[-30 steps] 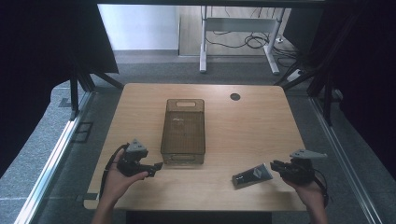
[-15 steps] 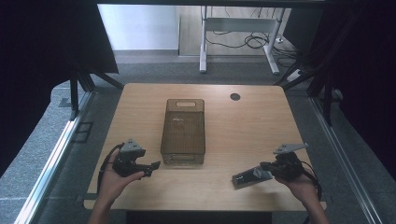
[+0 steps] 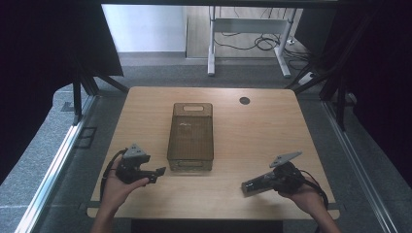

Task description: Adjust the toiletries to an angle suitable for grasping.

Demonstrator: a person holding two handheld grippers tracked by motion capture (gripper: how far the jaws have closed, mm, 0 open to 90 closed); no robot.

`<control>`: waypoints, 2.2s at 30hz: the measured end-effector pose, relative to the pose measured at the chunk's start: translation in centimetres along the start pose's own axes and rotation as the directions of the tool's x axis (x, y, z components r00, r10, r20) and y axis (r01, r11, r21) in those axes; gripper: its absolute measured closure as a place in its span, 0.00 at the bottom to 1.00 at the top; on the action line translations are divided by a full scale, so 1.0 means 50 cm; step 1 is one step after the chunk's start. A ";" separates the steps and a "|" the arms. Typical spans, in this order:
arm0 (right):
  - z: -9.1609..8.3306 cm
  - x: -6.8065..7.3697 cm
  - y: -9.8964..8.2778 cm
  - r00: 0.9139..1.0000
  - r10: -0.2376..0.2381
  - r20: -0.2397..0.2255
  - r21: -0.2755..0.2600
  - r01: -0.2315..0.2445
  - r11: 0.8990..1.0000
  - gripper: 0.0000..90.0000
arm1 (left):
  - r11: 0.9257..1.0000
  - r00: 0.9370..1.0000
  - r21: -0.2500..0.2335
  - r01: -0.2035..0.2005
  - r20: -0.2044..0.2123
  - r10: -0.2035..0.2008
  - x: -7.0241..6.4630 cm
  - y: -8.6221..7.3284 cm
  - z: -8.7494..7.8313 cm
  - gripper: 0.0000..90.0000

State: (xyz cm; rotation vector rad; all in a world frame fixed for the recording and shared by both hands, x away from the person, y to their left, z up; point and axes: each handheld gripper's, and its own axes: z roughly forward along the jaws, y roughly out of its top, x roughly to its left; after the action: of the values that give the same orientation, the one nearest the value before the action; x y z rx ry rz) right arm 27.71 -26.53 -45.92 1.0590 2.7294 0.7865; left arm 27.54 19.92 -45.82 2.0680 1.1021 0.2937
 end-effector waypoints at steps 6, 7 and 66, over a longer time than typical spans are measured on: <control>0.018 0.016 0.006 1.000 -0.023 -0.016 0.042 0.023 0.999 0.99 | 1.000 1.000 0.003 0.006 -0.002 -0.006 0.005 -0.001 0.002 0.25; 0.021 0.017 0.007 0.999 -0.025 -0.020 0.048 0.026 0.999 0.99 | 1.000 1.000 0.003 0.008 -0.002 -0.008 0.006 -0.002 0.002 0.25; 0.102 -0.015 0.068 0.998 0.054 -0.031 0.035 -0.053 0.998 0.83 | 1.000 1.000 -0.016 0.017 -0.010 -0.018 0.015 -0.004 -0.015 0.25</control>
State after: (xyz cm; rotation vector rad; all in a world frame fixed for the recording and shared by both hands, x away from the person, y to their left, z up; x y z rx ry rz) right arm 31.74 -22.71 -48.66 1.1405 2.7608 0.7742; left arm 27.48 20.94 -45.55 2.0441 1.1197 0.3031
